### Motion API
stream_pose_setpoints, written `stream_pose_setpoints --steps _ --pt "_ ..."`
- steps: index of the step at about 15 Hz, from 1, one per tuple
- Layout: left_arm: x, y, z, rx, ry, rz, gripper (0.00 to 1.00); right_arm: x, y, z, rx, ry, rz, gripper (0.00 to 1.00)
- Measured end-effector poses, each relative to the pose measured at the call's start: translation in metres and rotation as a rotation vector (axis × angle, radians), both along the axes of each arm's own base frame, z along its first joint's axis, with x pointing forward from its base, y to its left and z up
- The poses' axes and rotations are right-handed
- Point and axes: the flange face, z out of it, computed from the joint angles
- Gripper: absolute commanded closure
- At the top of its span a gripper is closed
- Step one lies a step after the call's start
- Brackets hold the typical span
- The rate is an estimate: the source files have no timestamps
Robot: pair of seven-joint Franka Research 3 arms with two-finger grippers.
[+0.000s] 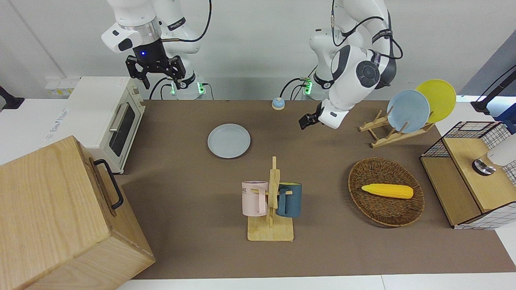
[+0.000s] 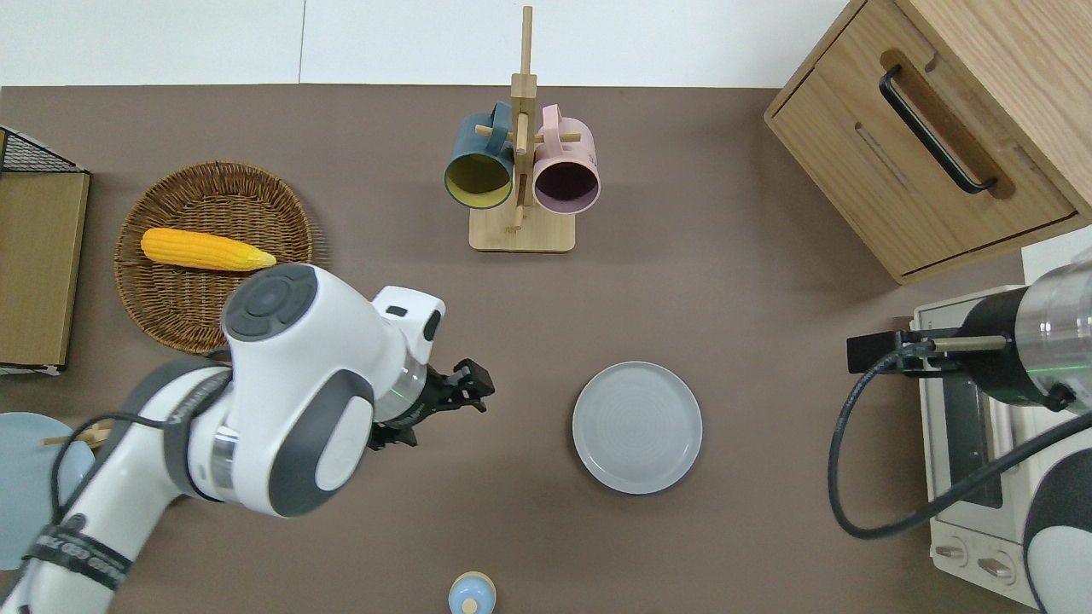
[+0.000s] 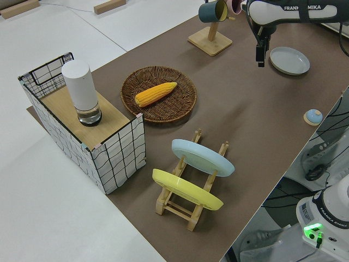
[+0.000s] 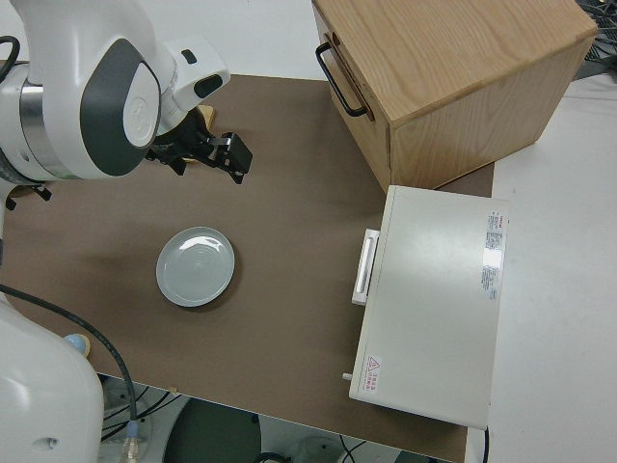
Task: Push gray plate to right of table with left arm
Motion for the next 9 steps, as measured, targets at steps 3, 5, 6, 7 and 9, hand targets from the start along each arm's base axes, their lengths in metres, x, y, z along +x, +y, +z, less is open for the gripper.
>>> stream_pose_setpoints --steps 3,5,6,7,9 --pt "0.012 0.037 0.006 0.026 -0.046 -0.111 0.01 0.000 0.000 0.000 0.000 0.000 0.000 0.005" --pt "0.020 0.052 0.027 0.038 -0.080 -0.176 0.01 0.000 0.000 0.000 0.000 0.000 0.000 0.005" --pt "0.025 0.057 0.042 0.052 -0.104 -0.205 0.01 0.000 0.000 0.000 0.000 0.000 0.000 0.005" --pt "0.030 0.062 0.063 0.072 -0.137 -0.241 0.01 0.000 0.000 0.000 0.000 0.000 0.000 0.005" --pt "0.036 0.068 0.097 0.107 -0.198 -0.314 0.01 0.000 0.000 0.000 0.000 0.000 0.000 0.005"
